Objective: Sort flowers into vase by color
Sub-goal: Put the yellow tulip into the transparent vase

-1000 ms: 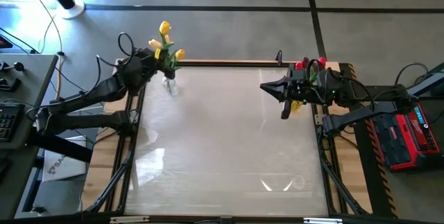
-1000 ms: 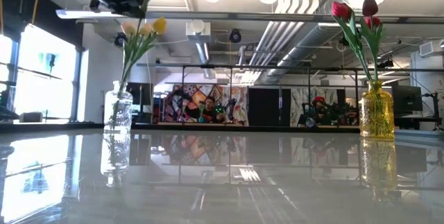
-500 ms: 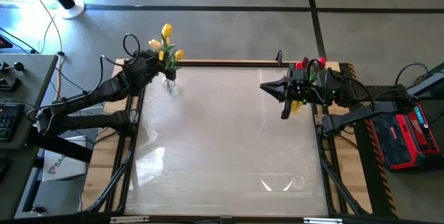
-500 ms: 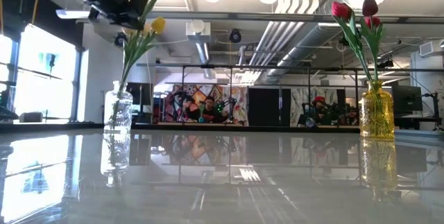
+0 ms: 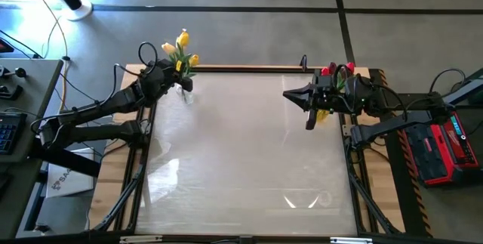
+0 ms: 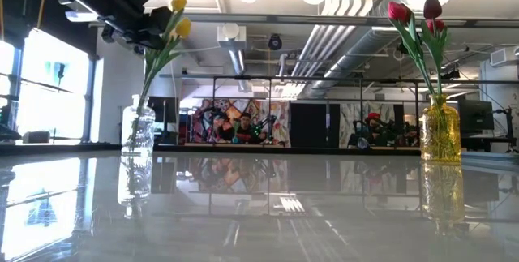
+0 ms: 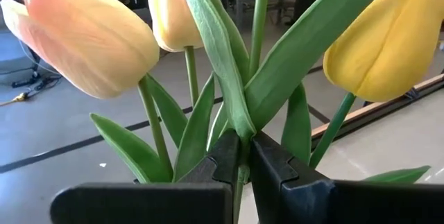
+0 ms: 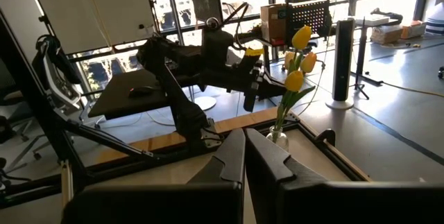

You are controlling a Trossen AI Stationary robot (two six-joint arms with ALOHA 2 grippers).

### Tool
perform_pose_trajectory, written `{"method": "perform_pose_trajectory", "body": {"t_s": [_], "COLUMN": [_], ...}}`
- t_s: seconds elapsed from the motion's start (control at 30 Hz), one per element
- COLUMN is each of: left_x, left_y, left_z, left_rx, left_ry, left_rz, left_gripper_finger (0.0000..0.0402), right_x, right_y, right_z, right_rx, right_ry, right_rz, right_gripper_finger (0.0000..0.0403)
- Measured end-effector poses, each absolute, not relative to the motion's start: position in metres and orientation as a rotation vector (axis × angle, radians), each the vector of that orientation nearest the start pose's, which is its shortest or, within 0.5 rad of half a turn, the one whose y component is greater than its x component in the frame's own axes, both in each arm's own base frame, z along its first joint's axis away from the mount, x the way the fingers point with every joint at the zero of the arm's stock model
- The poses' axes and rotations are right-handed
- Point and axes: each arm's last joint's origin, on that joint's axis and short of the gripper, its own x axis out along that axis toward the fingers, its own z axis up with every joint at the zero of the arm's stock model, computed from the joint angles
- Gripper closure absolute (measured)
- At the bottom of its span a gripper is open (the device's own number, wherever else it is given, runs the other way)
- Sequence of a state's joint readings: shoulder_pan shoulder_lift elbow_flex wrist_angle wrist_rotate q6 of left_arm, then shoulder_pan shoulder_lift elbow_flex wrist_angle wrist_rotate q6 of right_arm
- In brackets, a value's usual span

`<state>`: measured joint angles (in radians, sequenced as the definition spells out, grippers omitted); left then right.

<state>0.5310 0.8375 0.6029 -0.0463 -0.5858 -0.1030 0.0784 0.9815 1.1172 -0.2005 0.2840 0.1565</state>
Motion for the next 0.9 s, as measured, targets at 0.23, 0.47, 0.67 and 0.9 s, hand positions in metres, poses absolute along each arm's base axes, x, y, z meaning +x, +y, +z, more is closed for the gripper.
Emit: {"method": "perform_pose_trajectory", "body": {"t_s": [0.23, 0.47, 0.67, 0.9], "left_x": [0.1502, 0.1496, 0.1500, 0.1481], "left_y": [0.1067, 0.1064, 0.1061, 0.1075], "left_z": [0.2748, 0.2725, 0.2722, 0.2698], "left_rx": [-0.082, -0.081, -0.084, -0.106], "left_ry": [0.248, 0.277, 0.280, 0.297], "left_rz": [1.123, 1.122, 1.103, 1.109], "left_gripper_finger": [0.0390, 0.0389, 0.0389, 0.0389], "right_x": [0.2033, 0.2033, 0.2033, 0.2032], "right_y": [0.0078, 0.0078, 0.0078, 0.0078], "right_z": [0.4093, 0.4093, 0.4093, 0.4094], "right_rx": [0.144, 0.144, 0.144, 0.144], "right_ry": [0.048, 0.048, 0.048, 0.048], "right_rz": [-0.210, -0.210, -0.210, -0.210], "right_gripper_finger": [0.0402, 0.0402, 0.0402, 0.0402]}}
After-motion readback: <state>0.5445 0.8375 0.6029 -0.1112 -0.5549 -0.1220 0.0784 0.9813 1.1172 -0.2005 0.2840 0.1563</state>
